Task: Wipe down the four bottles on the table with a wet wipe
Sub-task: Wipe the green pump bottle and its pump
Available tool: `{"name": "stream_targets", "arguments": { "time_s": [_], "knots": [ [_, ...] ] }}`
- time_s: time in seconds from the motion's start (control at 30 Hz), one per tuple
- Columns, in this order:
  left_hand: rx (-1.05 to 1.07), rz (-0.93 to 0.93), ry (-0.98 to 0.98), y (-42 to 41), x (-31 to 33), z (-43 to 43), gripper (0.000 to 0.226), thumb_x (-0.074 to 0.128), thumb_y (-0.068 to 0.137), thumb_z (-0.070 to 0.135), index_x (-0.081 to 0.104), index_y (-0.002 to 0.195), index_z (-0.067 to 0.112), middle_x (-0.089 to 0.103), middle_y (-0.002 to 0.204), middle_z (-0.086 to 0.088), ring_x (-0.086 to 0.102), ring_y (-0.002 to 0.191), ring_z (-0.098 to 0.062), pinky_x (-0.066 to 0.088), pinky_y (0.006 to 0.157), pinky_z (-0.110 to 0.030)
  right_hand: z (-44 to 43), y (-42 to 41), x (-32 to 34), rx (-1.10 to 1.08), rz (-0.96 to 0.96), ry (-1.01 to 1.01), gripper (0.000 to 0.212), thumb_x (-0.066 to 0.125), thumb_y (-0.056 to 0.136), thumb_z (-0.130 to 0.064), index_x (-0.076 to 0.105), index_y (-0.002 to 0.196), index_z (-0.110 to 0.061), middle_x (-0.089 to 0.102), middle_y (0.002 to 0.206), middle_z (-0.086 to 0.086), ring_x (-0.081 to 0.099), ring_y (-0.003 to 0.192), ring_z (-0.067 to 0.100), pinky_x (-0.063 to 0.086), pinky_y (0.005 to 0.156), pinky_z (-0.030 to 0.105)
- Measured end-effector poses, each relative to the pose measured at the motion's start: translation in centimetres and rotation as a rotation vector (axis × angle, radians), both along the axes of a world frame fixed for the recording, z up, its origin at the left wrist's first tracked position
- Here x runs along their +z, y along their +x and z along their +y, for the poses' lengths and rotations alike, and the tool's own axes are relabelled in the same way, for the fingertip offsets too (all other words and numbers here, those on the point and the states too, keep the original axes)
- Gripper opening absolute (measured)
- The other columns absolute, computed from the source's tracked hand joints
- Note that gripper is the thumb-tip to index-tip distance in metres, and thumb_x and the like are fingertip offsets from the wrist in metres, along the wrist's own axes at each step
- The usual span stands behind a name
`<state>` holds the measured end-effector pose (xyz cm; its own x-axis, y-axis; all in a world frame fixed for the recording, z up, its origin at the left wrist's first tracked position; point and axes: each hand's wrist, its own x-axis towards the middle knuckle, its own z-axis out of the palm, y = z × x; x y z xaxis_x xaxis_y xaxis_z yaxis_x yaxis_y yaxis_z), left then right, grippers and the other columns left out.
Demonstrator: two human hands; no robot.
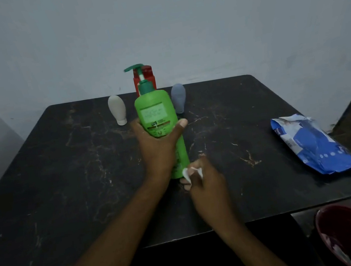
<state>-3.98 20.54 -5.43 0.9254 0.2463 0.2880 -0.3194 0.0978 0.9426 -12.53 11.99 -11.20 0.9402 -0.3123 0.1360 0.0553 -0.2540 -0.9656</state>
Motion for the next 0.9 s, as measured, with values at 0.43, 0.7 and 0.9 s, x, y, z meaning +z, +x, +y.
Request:
{"name": "stream_targets", "arguments": {
  "time_s": [0.43,0.7,0.9],
  "knots": [
    [-0.363,-0.067,1.563,1.6,0.3,3.1,0.104,0.071,0.073,0.069,0.021,0.155,0.029,0.048,0.145,-0.001,0.057,0.118,-0.020,0.054,0.094,-0.044,-7.5,-0.8,1.3,-0.124,-0.103,-0.135,0.013,0.064,0.093,-0.030,0.068,0.102,-0.038,0.071,0.094,-0.010,0.067,0.083,0.002,0.057,0.077,0.027],
    [-0.253,-0.285,1.770,0.2,-0.9,2.0,0.097,0.059,0.075,0.082,0.021,0.145,0.027,0.055,0.136,-0.001,0.066,0.100,-0.023,0.043,0.071,-0.035,-9.8,0.2,2.9,-0.255,-0.246,-0.414,0.025,0.067,0.093,-0.021,0.068,0.118,-0.019,0.063,0.101,-0.011,0.058,0.088,-0.011,0.045,0.077,0.003],
    [-0.201,-0.316,1.755,0.0,-1.2,2.4,0.098,0.059,0.076,0.081,0.022,0.148,0.027,0.057,0.136,-0.001,0.066,0.101,-0.023,0.047,0.072,-0.036,-8.3,0.5,1.3,-0.127,-0.244,-0.804,0.017,0.060,0.097,-0.019,0.067,0.109,-0.010,0.052,0.094,-0.003,0.047,0.067,0.005,0.043,0.057,0.018]
  ]
}}
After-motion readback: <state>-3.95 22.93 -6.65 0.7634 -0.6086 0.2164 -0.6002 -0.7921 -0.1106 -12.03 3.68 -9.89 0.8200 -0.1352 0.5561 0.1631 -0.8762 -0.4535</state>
